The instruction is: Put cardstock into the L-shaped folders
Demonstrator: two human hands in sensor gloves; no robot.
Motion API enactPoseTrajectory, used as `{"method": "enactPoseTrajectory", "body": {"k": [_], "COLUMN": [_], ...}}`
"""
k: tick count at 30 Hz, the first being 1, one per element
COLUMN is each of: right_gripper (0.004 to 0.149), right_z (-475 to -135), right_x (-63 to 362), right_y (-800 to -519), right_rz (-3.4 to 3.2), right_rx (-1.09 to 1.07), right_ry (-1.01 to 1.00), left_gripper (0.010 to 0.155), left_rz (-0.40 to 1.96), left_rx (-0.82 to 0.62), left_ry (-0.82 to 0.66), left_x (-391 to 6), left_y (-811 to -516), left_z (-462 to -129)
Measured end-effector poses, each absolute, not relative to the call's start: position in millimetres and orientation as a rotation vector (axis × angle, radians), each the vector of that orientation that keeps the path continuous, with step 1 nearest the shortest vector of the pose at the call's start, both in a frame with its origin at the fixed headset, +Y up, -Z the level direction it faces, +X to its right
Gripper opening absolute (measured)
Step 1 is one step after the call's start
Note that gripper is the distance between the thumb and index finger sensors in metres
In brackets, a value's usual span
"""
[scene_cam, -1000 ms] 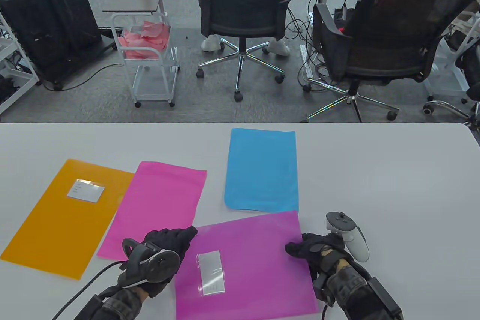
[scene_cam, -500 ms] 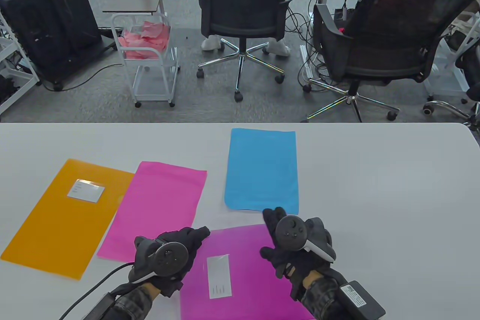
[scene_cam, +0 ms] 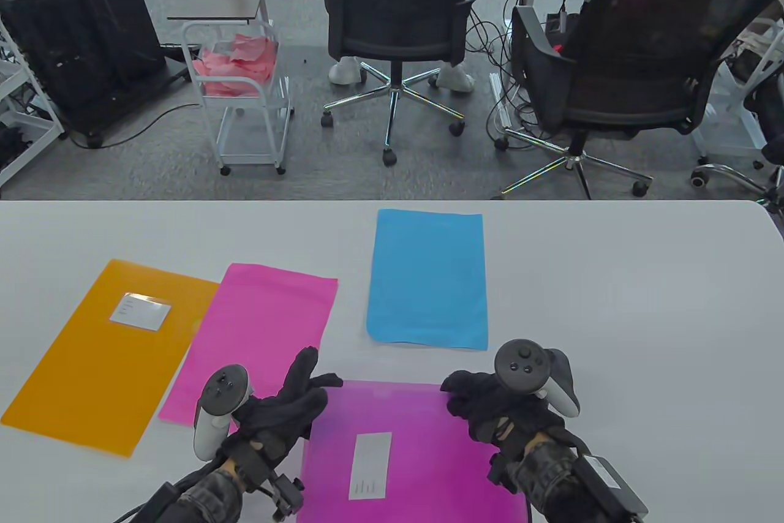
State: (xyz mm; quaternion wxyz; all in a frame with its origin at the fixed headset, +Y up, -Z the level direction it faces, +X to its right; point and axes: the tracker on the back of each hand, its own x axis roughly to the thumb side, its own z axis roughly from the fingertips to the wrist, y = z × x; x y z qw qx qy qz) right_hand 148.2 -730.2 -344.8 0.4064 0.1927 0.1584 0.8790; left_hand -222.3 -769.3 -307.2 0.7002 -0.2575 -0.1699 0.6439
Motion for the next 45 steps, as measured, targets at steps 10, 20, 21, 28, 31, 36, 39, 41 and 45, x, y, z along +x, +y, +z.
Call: {"method": "enactPoseTrajectory", "body": {"k": [10, 20, 21, 28, 31, 36, 39, 41, 45], "right_gripper": [0.044, 0.044, 0.044, 0.044, 0.045, 0.044, 0.045, 0.045, 0.044], "right_z": [-351, -351, -351, -351, -350, -350, -349, -349, -350], "right_x": [171, 175, 175, 176, 175, 176, 176, 177, 180], "right_y": [-735, -735, -735, -738, -738, -739, -738, -738, -738], "right_rz": [2.304, 2.338, 2.339, 2.343, 2.341, 2.339, 2.337, 2.336, 2.330], "right_rx": [0.339, 0.300, 0.297, 0.282, 0.282, 0.281, 0.276, 0.271, 0.262], "right_ry": [0.343, 0.305, 0.310, 0.346, 0.352, 0.359, 0.355, 0.351, 0.342], "left_gripper": [0.111, 0.114, 0.115, 0.084, 0.073, 0.046, 0.046, 0.046, 0.047], "left_rz": [1.153, -0.019, -0.088, -0.027, -0.137, -0.061, 0.109, 0.378, 0.954], "left_rx": [-0.575, -0.499, -0.553, -0.474, -0.379, -0.115, 0.080, 0.306, 0.417], "left_ry": [-0.505, -0.258, -0.227, -0.217, -0.280, -0.301, -0.295, -0.275, -0.282], "left_x": [-223, -258, -260, -264, -260, -258, -261, -270, -299], "left_y": [-759, -752, -759, -767, -763, -750, -723, -690, -656], "left_z": [-313, -325, -325, -328, -326, -324, -320, -312, -303]}}
